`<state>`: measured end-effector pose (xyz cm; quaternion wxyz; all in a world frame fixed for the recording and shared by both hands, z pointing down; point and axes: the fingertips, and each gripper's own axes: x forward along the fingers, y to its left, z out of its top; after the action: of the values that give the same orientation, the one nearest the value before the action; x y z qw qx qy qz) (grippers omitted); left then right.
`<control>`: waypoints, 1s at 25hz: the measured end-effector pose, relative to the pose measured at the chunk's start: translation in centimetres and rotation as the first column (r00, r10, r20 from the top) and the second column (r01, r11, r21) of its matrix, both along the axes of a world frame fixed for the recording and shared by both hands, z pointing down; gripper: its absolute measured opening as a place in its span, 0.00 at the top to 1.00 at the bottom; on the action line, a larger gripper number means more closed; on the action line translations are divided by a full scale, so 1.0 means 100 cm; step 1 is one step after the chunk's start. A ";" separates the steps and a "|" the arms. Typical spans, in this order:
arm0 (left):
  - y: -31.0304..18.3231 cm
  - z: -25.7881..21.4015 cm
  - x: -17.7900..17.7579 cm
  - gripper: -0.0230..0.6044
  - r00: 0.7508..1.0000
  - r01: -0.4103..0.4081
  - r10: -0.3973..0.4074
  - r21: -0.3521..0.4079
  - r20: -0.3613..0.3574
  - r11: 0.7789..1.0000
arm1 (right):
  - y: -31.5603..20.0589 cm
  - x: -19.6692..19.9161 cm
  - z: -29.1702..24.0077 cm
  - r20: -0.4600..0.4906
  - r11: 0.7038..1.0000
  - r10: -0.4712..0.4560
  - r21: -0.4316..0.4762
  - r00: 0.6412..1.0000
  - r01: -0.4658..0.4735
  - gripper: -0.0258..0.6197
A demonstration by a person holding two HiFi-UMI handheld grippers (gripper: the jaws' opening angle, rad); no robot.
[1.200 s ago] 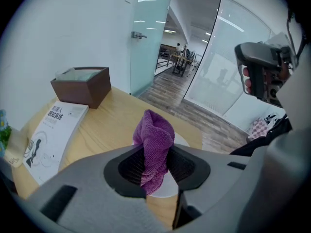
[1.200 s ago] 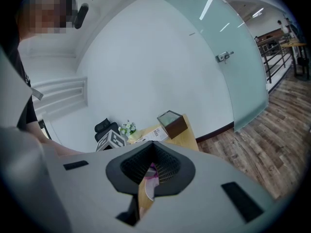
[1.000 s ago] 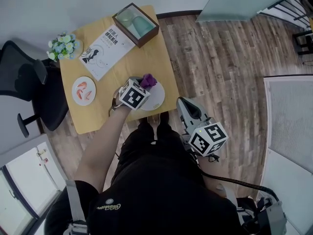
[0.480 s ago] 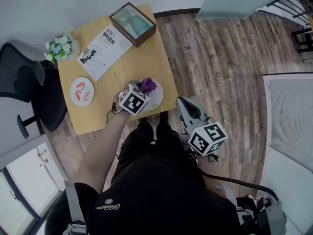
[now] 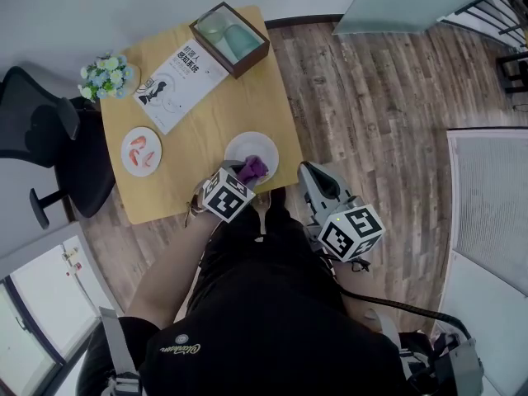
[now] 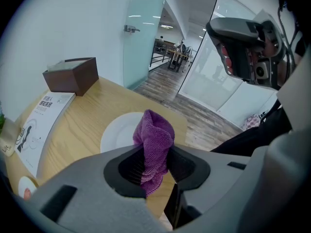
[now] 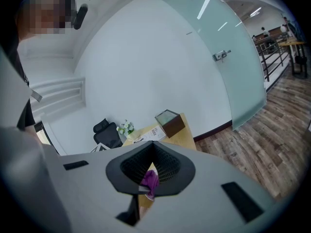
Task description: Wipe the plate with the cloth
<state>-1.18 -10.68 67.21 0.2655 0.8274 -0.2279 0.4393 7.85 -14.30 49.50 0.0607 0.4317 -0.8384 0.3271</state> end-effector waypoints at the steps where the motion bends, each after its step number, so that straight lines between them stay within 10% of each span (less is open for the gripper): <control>1: 0.004 0.000 0.000 0.76 1.000 -0.003 0.003 -0.005 -0.001 1.000 | 0.000 -0.001 0.000 0.000 1.000 -0.002 0.001 1.000 0.002 0.96; 25: -0.086 0.003 0.015 0.76 1.000 0.019 -0.021 0.065 0.015 0.998 | 0.000 0.007 0.002 -0.009 1.000 0.024 -0.010 1.000 -0.024 0.96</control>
<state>0.37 -19.30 67.54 0.2409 0.8298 -0.2525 0.4355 8.55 -14.25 49.73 0.0624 0.4429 -0.8312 0.3302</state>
